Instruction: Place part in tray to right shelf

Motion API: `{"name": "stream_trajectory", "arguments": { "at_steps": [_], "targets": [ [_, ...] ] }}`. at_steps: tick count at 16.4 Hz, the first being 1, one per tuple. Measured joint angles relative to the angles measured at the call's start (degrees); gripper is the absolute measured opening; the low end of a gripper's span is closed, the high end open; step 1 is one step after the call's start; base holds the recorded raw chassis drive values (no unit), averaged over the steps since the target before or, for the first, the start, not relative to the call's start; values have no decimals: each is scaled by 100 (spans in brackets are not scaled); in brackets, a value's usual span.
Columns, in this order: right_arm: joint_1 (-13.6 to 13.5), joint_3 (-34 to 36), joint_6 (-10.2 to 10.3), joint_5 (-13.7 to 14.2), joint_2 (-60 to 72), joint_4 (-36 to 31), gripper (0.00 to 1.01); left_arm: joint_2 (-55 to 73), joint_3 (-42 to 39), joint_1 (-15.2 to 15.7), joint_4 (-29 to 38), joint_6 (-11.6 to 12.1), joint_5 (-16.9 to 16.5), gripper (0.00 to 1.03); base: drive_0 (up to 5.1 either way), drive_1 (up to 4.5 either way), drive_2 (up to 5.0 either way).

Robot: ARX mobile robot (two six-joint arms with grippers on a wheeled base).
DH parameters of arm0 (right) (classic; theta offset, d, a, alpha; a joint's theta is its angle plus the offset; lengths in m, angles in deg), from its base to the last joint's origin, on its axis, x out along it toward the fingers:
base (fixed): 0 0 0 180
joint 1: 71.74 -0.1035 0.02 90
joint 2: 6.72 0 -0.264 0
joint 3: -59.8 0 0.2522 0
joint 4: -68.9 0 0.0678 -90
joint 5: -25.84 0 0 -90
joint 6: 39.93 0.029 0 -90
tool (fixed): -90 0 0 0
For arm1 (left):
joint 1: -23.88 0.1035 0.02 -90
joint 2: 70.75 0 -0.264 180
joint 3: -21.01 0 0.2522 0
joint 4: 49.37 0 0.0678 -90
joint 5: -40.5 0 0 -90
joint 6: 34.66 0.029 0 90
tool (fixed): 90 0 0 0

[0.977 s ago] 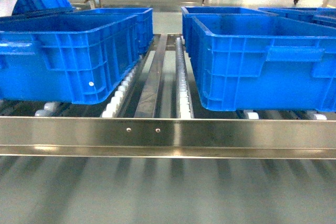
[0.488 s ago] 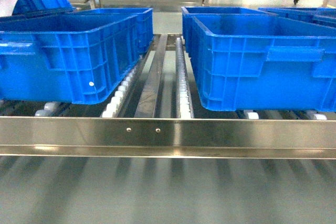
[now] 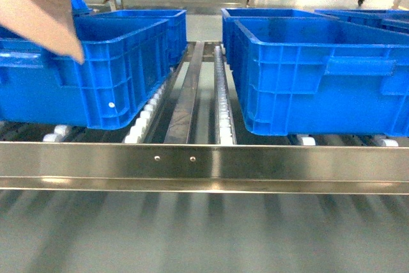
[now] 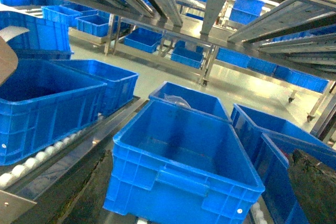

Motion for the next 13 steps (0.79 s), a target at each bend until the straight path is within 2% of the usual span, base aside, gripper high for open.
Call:
{"name": "stream_trajectory", "arguments": {
  "at_steps": [1,2,3,4,6,10,11,13],
  "targets": [
    [0,0,0,0,0,-13,98,-570,-713,-57,396,1126,-767,17,0,0,0],
    [2,0,0,2,0,-2,98,-909,-1241,-133,651,1716,-964,17,0,0,0],
    [2,0,0,4,0,-4,98,-1178,-1805,-330,975,2118,-894,17,0,0,0],
    [2,0,0,2,0,-7,98,-1399,-2299,-391,1204,2326,-960,17,0,0,0],
    [2,0,0,4,0,-7,98,-1873,-3128,-372,1556,2468,-955,17,0,0,0],
    [2,0,0,2,0,-4,98,-2629,-4295,-334,1869,2669,-916,17,0,0,0],
    [2,0,0,2,0,-7,98,-2785,-4494,-334,1893,2691,-901,17,0,0,0],
    [2,0,0,2,0,-4,98,-2959,-5230,-330,1528,2693,-876,17,0,0,0]
  ]
}}
